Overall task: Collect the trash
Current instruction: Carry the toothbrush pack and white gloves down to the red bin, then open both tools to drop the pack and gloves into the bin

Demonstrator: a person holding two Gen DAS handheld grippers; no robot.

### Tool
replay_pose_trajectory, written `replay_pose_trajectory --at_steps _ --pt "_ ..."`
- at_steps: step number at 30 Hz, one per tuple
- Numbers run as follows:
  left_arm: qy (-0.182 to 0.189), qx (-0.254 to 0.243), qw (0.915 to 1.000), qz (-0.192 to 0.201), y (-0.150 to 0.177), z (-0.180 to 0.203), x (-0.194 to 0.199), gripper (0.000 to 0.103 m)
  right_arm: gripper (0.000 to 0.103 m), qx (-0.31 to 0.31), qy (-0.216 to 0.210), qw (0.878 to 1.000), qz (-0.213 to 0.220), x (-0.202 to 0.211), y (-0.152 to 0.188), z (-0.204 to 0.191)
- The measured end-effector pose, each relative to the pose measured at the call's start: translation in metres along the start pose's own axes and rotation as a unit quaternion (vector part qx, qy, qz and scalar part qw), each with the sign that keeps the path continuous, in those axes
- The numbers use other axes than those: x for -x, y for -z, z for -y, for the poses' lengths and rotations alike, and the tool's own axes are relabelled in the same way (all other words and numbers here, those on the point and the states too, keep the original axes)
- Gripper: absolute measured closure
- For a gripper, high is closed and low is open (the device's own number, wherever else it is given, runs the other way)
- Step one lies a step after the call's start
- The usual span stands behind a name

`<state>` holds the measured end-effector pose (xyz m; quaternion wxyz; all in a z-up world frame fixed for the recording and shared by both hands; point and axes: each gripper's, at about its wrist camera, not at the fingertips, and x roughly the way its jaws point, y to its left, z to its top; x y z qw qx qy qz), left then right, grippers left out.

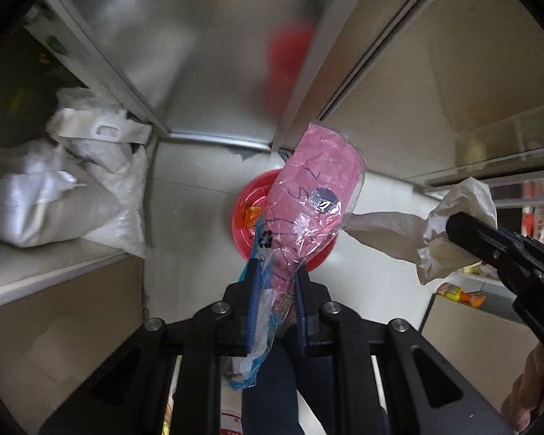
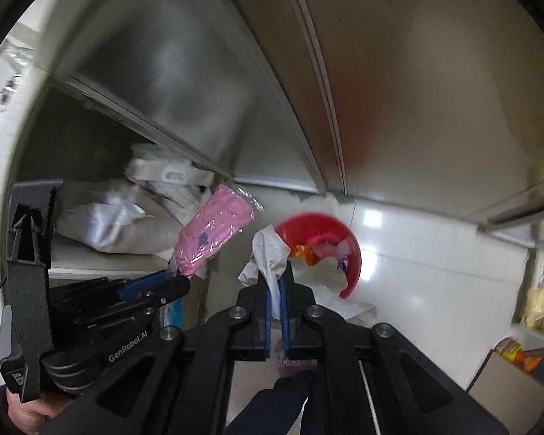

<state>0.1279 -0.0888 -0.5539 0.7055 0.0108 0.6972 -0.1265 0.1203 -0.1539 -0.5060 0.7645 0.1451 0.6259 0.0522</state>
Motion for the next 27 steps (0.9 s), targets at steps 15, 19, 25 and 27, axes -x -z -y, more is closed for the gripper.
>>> replay_pose_trajectory --at_steps 15,19,25,27 --pt "-0.011 0.021 0.9986 -0.047 -0.006 -0.019 -0.224 0.088 0.099 0.013 0.021 0.997 -0.068 -0.194 0.015 0.064" --pt "-0.015 0.03 0.9979 -0.056 -0.006 -0.021 -0.256 0.088 0.099 0.021 0.019 0.997 -0.075 -0.218 0.017 0.076" --pt "-0.016 0.029 0.9978 -0.057 -0.007 -0.019 -0.272 0.088 0.099 0.031 0.031 0.996 -0.083 -0.236 0.02 0.084" --pt "-0.013 0.029 0.9976 -0.061 -0.007 -0.016 -0.276 0.088 0.099 0.033 0.031 0.995 -0.085 -0.237 0.021 0.085"
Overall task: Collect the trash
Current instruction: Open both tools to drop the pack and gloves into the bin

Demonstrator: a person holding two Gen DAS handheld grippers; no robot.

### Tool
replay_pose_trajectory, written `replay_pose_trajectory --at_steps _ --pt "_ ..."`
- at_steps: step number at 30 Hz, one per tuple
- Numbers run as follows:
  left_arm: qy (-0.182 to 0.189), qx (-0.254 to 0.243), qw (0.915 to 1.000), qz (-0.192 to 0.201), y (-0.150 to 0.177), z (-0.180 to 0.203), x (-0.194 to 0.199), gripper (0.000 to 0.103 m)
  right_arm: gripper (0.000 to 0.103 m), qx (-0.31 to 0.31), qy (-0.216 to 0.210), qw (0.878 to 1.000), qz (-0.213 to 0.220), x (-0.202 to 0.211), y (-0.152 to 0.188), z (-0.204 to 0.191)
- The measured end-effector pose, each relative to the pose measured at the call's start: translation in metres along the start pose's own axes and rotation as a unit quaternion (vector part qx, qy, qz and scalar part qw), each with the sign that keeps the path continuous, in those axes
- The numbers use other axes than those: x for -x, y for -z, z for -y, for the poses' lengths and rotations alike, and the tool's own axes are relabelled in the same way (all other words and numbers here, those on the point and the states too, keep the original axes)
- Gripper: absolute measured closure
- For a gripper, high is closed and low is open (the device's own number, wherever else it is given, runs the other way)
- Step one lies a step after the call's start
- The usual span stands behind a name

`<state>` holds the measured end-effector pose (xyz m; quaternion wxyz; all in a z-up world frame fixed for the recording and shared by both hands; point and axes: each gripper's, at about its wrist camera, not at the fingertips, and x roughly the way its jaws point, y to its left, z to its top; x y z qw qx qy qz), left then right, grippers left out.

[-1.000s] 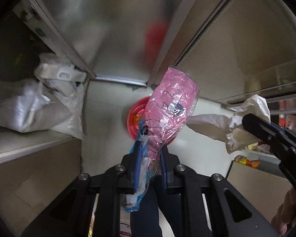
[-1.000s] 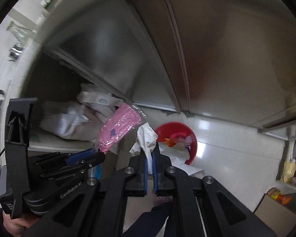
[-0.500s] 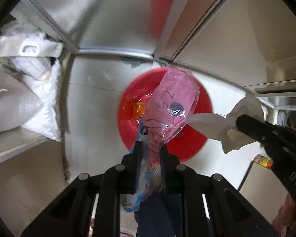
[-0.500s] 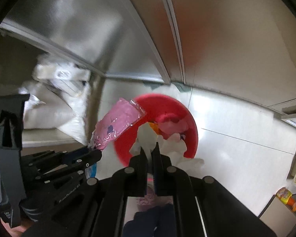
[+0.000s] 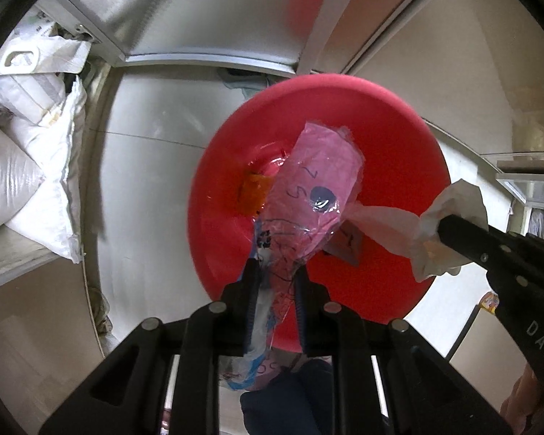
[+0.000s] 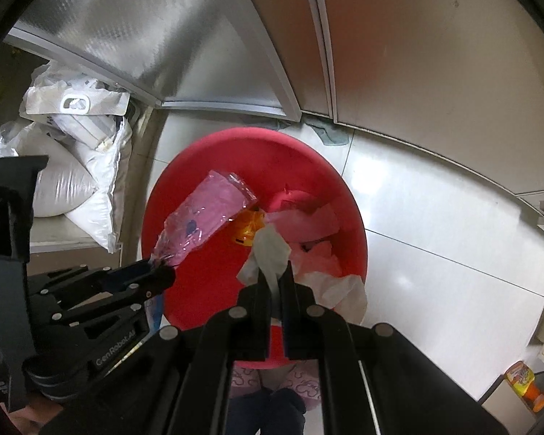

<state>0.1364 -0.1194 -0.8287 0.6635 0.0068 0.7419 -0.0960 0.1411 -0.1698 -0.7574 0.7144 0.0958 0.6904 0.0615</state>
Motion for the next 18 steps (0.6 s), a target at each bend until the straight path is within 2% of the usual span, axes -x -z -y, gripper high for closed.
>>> replay_pose_trajectory --at_steps 2,5,6,7,8,9,11,13,16,18 --pt "0.0 0.001 1.0 0.001 0.0 0.002 -0.002 0.087 0.099 0.004 0.001 1.0 0.001 0.0 0.002 0.001" --pt "-0.007 -0.002 1.0 0.004 0.001 0.001 -0.005 0.081 0.099 0.011 0.006 1.0 0.006 -0.004 0.001 0.003" --pt "-0.01 -0.003 0.9999 0.005 0.001 0.001 -0.004 0.074 0.097 0.019 0.008 1.0 0.009 -0.003 0.002 0.002" --pt "-0.015 0.0 0.9999 0.001 0.001 0.001 -0.003 0.061 0.087 0.025 0.018 0.999 0.015 -0.006 0.002 -0.001" --pt "-0.015 0.001 0.9999 0.003 0.001 0.002 -0.002 0.053 0.072 0.028 0.031 0.999 0.023 -0.004 0.003 -0.001" --pt "-0.014 0.001 0.9999 0.004 0.001 0.002 0.001 0.037 0.065 0.026 0.026 0.999 0.024 -0.004 0.004 0.001" --pt "-0.019 -0.003 0.9997 0.012 0.003 0.002 0.006 0.032 0.057 0.015 0.013 1.0 0.023 -0.002 0.005 0.005" --pt "-0.021 -0.009 0.9996 0.016 0.005 -0.001 0.01 0.026 0.052 0.013 0.019 0.999 0.023 0.003 0.008 0.009" --pt "-0.011 -0.011 0.9997 0.021 0.009 0.001 0.024 0.024 0.046 0.01 0.027 0.999 0.026 0.012 0.01 0.007" --pt "-0.021 -0.016 0.9991 0.032 0.013 0.003 0.036 0.019 0.042 0.009 0.044 0.998 0.038 0.026 0.014 0.006"
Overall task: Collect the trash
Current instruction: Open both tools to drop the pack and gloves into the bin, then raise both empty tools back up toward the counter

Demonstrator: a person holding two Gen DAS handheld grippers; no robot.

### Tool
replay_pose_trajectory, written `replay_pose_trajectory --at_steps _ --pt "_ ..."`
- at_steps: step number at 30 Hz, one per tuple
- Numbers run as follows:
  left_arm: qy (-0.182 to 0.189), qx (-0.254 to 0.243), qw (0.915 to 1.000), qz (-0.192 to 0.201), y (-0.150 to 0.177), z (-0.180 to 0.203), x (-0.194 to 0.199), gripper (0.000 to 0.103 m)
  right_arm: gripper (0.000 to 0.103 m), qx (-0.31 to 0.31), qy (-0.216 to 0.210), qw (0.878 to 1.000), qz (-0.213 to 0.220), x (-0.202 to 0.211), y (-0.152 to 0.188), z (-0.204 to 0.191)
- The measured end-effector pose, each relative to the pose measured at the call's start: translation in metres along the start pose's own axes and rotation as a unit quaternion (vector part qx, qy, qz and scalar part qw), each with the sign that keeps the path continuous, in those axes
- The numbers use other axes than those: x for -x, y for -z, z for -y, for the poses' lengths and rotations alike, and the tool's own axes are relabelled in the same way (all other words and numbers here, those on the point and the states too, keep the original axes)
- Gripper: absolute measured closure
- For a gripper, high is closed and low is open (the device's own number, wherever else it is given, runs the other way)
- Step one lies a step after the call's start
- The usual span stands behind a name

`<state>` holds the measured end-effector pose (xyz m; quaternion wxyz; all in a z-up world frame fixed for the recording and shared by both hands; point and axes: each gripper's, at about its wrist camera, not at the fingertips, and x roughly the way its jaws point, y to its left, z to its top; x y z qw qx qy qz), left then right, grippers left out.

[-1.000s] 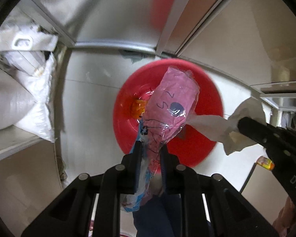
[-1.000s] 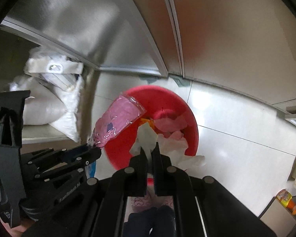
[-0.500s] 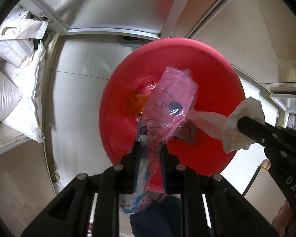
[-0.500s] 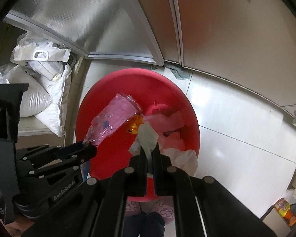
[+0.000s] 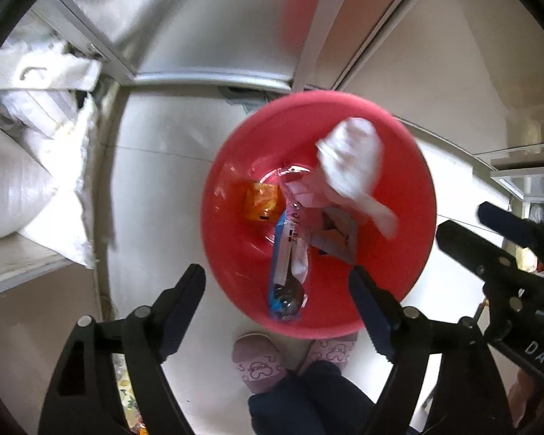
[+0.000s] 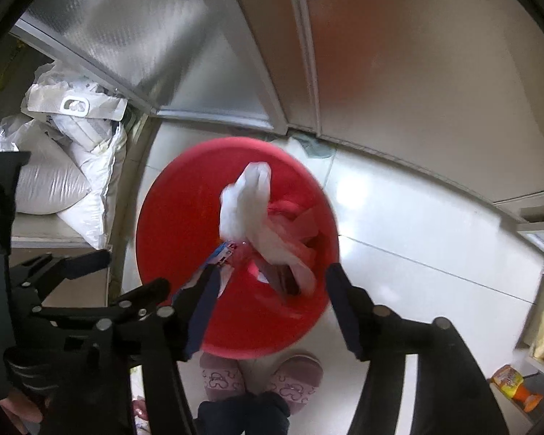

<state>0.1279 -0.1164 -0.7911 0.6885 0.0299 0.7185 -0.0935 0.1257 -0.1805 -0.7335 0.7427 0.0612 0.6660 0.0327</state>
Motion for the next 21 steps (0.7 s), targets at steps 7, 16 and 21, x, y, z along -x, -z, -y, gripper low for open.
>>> replay_pose_trajectory --at_steps 7,16,21 --pt "-0.018 -0.01 0.999 0.039 0.01 0.004 0.072 0.018 0.037 -0.012 0.023 0.999 0.026 0.061 0.01 -0.004" --pt "-0.038 -0.004 0.9956 0.086 0.025 0.007 0.213 0.008 0.028 -0.018 0.036 0.997 0.068 0.19 0.019 -0.021" --pt "-0.042 -0.002 0.9923 0.116 0.038 0.011 0.315 0.0 0.015 -0.008 0.027 0.995 0.1 0.284 0.02 -0.036"
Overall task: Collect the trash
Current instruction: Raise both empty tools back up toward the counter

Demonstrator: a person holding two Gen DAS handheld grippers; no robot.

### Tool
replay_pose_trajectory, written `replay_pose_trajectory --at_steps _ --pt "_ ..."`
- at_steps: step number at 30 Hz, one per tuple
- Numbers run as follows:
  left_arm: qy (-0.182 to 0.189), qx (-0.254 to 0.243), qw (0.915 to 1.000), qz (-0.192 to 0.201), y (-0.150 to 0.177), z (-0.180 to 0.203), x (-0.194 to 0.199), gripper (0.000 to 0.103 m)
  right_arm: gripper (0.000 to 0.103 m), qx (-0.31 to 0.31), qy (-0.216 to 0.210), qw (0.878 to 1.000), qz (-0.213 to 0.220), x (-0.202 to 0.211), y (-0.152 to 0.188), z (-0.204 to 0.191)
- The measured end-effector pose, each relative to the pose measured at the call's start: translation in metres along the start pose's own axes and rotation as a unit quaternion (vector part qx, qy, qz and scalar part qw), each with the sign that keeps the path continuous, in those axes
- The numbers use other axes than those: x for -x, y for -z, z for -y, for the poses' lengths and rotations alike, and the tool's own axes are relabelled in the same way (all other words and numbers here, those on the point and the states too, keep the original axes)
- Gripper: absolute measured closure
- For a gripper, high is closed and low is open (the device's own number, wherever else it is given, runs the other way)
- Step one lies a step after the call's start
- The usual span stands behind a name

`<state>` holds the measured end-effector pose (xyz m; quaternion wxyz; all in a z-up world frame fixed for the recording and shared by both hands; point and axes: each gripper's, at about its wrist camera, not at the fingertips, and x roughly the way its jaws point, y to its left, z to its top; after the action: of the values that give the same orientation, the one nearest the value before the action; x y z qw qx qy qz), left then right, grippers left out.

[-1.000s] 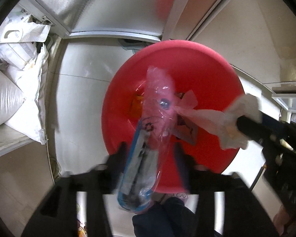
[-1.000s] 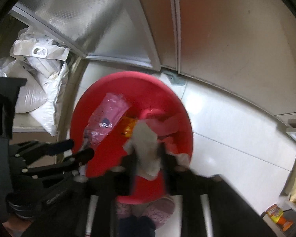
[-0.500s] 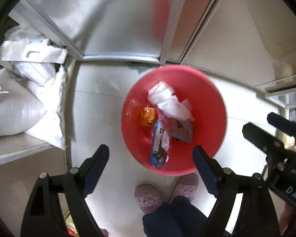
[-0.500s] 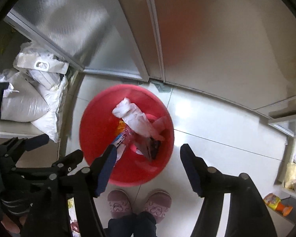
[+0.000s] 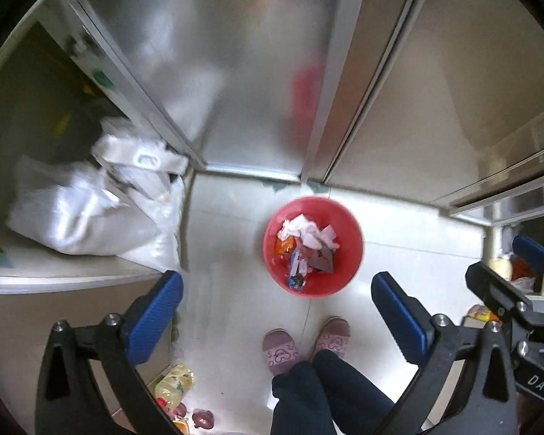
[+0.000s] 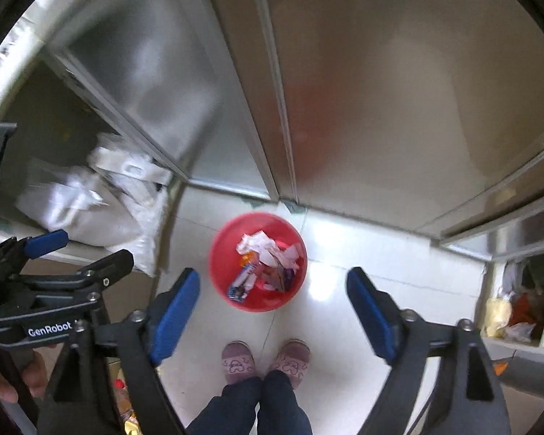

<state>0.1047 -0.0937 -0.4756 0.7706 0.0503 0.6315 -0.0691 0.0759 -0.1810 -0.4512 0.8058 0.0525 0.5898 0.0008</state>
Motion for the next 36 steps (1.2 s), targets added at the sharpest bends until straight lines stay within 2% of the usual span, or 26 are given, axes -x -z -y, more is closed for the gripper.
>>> replay_pose_trajectory --at_steps 2,7,11,14,20,26,32,36 --pt "0.009 0.008 0.9999 0.012 -0.005 -0.004 0.042 0.0 0.002 0.008 -0.001 1.0 0.014 0.032 -0.006 -0.007" --pt "0.003 0.018 0.9982 0.056 -0.013 -0.006 0.14 0.0 0.001 0.034 -0.01 0.998 0.046 0.108 -0.025 -0.026" --pt "-0.015 0.026 0.9953 0.092 -0.017 -0.006 0.197 0.0 0.001 0.043 -0.02 0.995 0.092 0.166 -0.042 -0.034" --pt "-0.02 0.035 0.9927 0.114 -0.02 -0.007 0.23 0.0 0.001 0.047 -0.036 0.991 0.12 0.194 -0.053 -0.037" --pt "-0.024 0.044 0.9886 0.142 -0.027 -0.011 0.283 0.0 0.001 0.055 -0.053 0.985 0.157 0.237 -0.071 -0.045" --pt "-0.038 0.041 0.9803 0.19 -0.041 -0.014 0.334 0.0 0.001 0.069 -0.074 0.971 0.215 0.278 -0.093 -0.051" --pt "-0.044 0.047 0.9731 0.221 -0.064 -0.03 0.367 0.0 0.001 0.059 -0.093 0.964 0.241 0.3 -0.118 -0.051" --pt "-0.04 0.052 0.9699 0.234 -0.086 -0.043 0.376 0.0 0.001 0.057 -0.102 0.964 0.24 0.303 -0.141 -0.061"
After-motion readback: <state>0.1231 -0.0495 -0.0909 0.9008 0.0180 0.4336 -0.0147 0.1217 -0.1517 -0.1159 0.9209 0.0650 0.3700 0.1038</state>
